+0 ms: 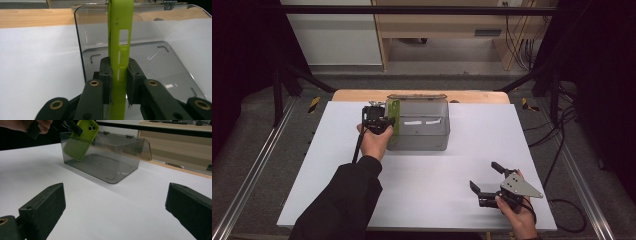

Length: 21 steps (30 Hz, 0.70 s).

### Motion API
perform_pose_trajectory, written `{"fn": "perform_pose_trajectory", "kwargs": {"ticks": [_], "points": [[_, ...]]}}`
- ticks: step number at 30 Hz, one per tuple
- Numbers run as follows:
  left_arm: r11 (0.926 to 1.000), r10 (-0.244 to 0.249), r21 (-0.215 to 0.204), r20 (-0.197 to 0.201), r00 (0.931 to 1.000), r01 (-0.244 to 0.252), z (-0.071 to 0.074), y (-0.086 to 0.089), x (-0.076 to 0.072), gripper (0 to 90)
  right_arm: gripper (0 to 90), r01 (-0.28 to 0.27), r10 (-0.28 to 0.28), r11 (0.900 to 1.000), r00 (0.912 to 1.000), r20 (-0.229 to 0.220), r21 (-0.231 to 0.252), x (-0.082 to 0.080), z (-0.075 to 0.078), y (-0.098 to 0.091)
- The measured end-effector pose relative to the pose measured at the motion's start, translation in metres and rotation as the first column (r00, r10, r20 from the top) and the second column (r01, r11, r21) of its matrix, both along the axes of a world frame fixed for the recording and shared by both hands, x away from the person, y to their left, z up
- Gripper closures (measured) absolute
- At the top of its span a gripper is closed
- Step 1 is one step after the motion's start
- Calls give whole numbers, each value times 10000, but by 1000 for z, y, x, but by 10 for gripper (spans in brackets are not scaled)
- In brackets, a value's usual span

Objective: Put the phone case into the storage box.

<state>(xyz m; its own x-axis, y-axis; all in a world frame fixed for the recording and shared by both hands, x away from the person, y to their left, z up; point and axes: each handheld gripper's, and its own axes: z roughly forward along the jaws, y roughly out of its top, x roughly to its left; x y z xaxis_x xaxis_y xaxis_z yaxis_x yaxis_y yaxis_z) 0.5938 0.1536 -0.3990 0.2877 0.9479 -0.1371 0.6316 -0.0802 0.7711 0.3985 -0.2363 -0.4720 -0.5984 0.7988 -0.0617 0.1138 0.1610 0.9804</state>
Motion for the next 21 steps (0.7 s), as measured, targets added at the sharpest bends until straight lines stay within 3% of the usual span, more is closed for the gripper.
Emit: {"fn": "perform_pose_trajectory", "kwargs": {"ticks": [21], "points": [[9995,-92,-306,-168,9998,87,0,3,3,774,30,-7,7,10000,10000,-45,12,0,0,0]]}}
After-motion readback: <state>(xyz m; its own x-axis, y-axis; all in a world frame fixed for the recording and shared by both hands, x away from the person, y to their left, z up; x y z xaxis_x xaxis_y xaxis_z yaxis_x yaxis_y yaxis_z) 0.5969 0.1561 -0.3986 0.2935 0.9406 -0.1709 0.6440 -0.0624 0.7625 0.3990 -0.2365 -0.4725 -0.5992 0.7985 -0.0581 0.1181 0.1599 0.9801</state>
